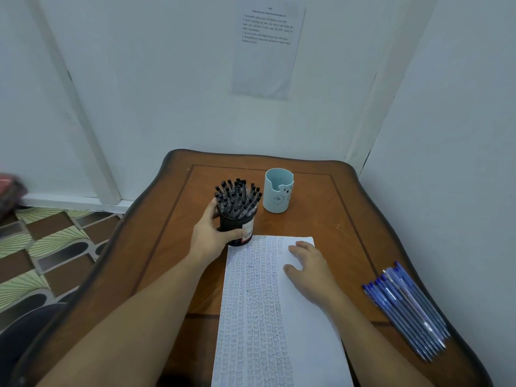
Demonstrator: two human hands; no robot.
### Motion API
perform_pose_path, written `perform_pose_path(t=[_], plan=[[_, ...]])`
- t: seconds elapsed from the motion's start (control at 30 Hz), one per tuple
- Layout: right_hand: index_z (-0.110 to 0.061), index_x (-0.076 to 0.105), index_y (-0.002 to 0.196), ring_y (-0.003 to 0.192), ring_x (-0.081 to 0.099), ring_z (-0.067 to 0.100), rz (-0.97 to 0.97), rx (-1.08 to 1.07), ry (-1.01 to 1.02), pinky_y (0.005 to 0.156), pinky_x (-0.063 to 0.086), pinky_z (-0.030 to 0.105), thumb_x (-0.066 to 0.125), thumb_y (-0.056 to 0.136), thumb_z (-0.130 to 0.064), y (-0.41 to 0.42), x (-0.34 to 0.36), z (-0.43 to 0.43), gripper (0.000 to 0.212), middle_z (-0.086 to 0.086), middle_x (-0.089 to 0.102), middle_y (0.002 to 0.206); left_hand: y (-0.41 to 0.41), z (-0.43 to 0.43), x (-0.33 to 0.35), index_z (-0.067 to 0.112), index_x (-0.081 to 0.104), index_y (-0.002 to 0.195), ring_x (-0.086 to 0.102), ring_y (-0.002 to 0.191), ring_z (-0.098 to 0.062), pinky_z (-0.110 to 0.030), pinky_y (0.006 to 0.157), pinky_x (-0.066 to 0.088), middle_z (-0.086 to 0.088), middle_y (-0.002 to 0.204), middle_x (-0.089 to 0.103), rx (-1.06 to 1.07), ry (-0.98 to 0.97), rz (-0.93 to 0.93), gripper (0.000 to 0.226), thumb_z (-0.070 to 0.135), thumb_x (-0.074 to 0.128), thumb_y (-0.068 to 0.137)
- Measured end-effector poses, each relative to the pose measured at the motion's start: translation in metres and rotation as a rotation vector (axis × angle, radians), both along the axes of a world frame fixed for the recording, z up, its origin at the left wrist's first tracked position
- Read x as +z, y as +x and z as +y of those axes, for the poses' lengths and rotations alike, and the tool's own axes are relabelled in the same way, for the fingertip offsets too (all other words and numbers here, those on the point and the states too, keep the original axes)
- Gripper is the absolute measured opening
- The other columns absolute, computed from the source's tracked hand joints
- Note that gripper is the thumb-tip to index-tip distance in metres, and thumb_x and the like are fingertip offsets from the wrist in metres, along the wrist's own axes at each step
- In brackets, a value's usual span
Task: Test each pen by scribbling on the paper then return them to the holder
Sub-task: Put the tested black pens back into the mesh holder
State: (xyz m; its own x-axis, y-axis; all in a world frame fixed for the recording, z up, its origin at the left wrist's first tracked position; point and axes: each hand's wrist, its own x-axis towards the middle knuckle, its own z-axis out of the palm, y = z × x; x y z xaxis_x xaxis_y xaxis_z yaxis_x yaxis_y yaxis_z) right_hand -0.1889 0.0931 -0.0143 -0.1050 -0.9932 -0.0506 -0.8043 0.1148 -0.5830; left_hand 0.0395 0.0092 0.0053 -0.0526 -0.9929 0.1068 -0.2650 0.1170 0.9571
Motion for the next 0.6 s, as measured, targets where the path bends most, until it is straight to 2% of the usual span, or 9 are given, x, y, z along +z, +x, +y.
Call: perform_pose_path(t=[0.1, 0.2, 0.33, 0.47, 0.53, 0.6], plan=[[-0.020, 0.056, 0.138, 0.130, 0.046, 0.016, -0.110, -0.020, -0.032, 0.110, 0.037, 0.036, 0.065, 0.094, -0.029, -0.004, 0.012, -0.014, 0.047, -0.002, 0.052, 0.141, 0.002, -0.002, -0.004, 0.034, 0.040, 0.141, 0.053, 0.119, -0.015, -0.036, 0.101, 0.045, 0.014, 0.123, 0.055, 0.009, 0.012, -0.004, 0.094, 0.022, 0.090, 0.063], [-0.019, 0.053, 0.139, 0.121, 0.054, 0.018, -0.159, -0.074, -0.070, 0.103, 0.045, 0.036, 0.070, 0.091, -0.024, -0.010, 0.025, -0.047, 0.050, 0.002, 0.055, 0.139, 0.002, -0.003, -0.004, 0.035, 0.040, 0.141, 0.051, 0.116, -0.010, -0.031, 0.097, 0.045, 0.016, 0.121, 0.055, 0.019, 0.005, -0.011, 0.093, 0.022, 0.089, 0.063], [-0.023, 0.036, 0.151, 0.132, 0.048, 0.025, -0.327, -0.200, -0.113, 0.107, 0.045, 0.047, 0.079, 0.085, -0.027, -0.011, 0.038, -0.097, 0.079, 0.008, 0.044, 0.149, 0.002, -0.004, -0.005, 0.035, 0.042, 0.140, 0.051, 0.114, -0.006, -0.028, 0.095, 0.046, 0.016, 0.122, 0.055, 0.021, -0.009, -0.023, 0.091, 0.024, 0.090, 0.063], [-0.024, 0.014, 0.158, 0.147, 0.029, 0.028, -0.576, -0.249, -0.118, 0.116, 0.032, 0.051, 0.088, 0.075, -0.026, -0.006, 0.037, -0.134, 0.112, 0.009, 0.027, 0.162, 0.003, -0.005, -0.005, 0.037, 0.045, 0.136, 0.051, 0.109, 0.002, -0.021, 0.093, 0.045, 0.023, 0.115, 0.056, 0.033, -0.016, -0.028, 0.089, 0.021, 0.090, 0.062], [-0.025, 0.008, 0.159, 0.148, 0.028, 0.028, -0.654, -0.255, -0.102, 0.117, 0.031, 0.050, 0.089, 0.073, -0.027, -0.005, 0.031, -0.145, 0.118, 0.008, 0.028, 0.162, 0.003, -0.006, -0.005, 0.038, 0.045, 0.135, 0.052, 0.102, 0.008, -0.016, 0.089, 0.045, 0.025, 0.113, 0.056, 0.028, -0.014, -0.026, 0.088, 0.022, 0.091, 0.061], [-0.025, 0.011, 0.158, 0.145, 0.034, 0.028, -0.676, -0.251, -0.102, 0.116, 0.034, 0.049, 0.088, 0.073, -0.027, -0.003, 0.025, -0.155, 0.115, 0.007, 0.034, 0.158, 0.003, -0.007, -0.006, 0.040, 0.045, 0.134, 0.052, 0.098, 0.014, -0.007, 0.081, 0.043, 0.026, 0.112, 0.056, 0.027, -0.012, -0.020, 0.088, 0.022, 0.091, 0.061]])
